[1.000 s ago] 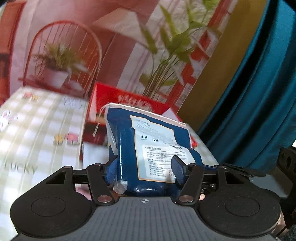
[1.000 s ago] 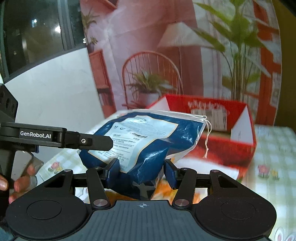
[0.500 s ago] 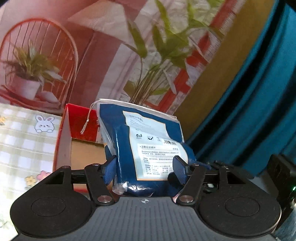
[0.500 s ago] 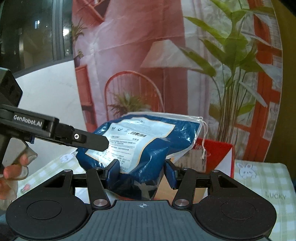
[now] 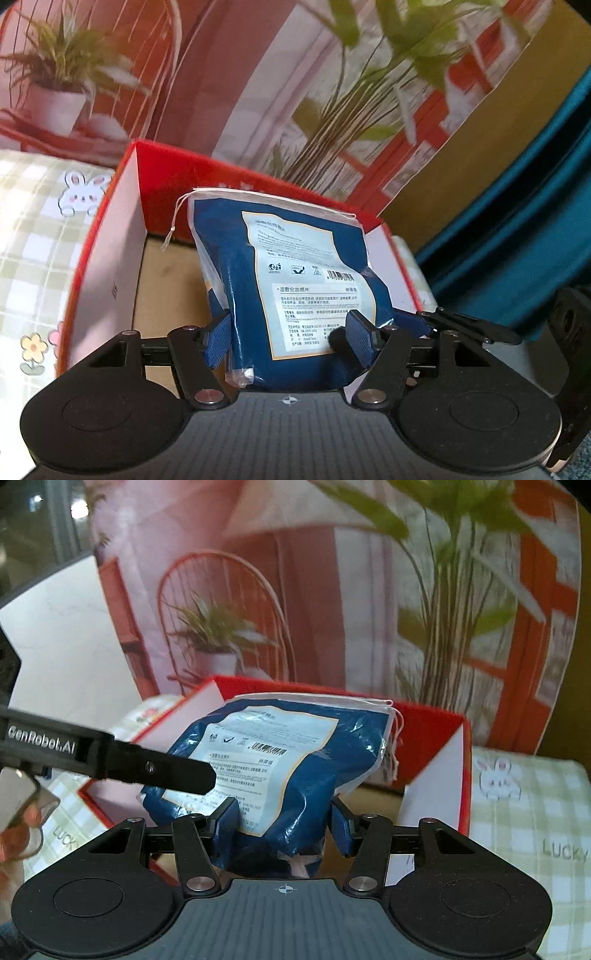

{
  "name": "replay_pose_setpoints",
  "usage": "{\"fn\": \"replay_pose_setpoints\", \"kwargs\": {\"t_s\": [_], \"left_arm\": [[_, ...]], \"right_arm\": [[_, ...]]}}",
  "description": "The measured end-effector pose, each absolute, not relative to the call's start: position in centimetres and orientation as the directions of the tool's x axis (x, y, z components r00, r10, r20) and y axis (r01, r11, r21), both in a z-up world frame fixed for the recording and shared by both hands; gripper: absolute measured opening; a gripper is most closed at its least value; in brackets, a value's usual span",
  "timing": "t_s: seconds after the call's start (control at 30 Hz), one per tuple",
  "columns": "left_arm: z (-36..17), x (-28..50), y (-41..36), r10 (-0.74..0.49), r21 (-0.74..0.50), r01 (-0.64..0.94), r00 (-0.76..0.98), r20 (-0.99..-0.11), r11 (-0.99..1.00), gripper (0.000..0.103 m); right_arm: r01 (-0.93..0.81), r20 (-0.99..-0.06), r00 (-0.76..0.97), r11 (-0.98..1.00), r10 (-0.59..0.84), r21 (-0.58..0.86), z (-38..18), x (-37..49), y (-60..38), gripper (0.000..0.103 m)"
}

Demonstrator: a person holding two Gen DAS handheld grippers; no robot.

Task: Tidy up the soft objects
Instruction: 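Lift the blue bag with both grippers and lower it into the red box, then open both grippers and withdraw them from the box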

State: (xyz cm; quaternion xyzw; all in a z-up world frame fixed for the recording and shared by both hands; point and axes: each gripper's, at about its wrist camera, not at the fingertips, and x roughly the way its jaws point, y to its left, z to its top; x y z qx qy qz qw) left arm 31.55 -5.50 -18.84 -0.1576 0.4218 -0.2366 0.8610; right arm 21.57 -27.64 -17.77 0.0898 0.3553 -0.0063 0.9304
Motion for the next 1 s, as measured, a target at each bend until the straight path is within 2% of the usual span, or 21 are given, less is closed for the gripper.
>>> {"fn": "replay_pose_setpoints", "kwargs": {"t_s": [0.3, 0.37, 0.4, 0.47, 0.57, 0.63, 0.67, 0.7, 0.87, 1.0], "left_arm": [[-21.0, 32.4, -6.9, -0.522, -0.448, 0.269, 0.482, -0.704, 0.852, 0.07], [-21.2, 32.2, -6.9, -0.505, -0.426, 0.271, 0.493, -0.709, 0.863, 0.075], [-21.0, 32.2, -7.1, -0.494, -0.411, 0.274, 0.498, -0.713, 0.87, 0.078], [-20.8, 31.8, -6.8, -0.48, -0.388, 0.282, 0.509, -0.714, 0.877, 0.091], [-19.6, 30.9, -6.1, -0.462, -0.357, 0.293, 0.548, -0.697, 0.887, 0.099], [-18.8, 30.1, -5.8, -0.437, -0.326, 0.291, 0.58, -0.688, 0.899, 0.103], [-18.5, 29.8, -5.7, -0.421, -0.309, 0.287, 0.595, -0.685, 0.907, 0.103], [-18.1, 29.4, -5.7, -0.409, -0.291, 0.288, 0.609, -0.68, 0.912, 0.103], [-16.5, 26.8, -5.2, -0.359, -0.217, 0.288, 0.69, -0.628, 0.933, 0.103], [-15.1, 24.0, -4.6, -0.259, -0.124, 0.231, 0.762, -0.593, 0.965, 0.103]], "right_arm": [[0.158, -0.736, 0.676, 0.97, 0.032, 0.187, -19.8, 22.2, -28.6, 0.051], [0.181, -0.743, 0.669, 0.973, -0.014, 0.144, -19.9, 22.1, -28.4, 0.052], [0.188, -0.74, 0.671, 0.976, -0.046, 0.11, -19.8, 21.9, -28.2, 0.056], [0.191, -0.725, 0.683, 0.98, -0.085, 0.064, -19.4, 21.5, -27.8, 0.067], [0.196, -0.704, 0.702, 0.98, -0.108, 0.045, -18.6, 20.6, -27.7, 0.075], [0.202, -0.681, 0.722, 0.979, -0.121, 0.04, -18.0, 19.9, -27.5, 0.087], [0.204, -0.669, 0.733, 0.978, -0.125, 0.041, -17.7, 19.6, -27.4, 0.098], [0.21, -0.653, 0.746, 0.977, -0.133, 0.041, -17.4, 19.2, -27.4, 0.102], [0.24, -0.603, 0.781, 0.969, -0.161, 0.052, -15.8, 17.2, -27.0, 0.103], [0.249, -0.564, 0.809, 0.966, -0.167, 0.071, -14.8, 14.9, -26.0, 0.103]]}}
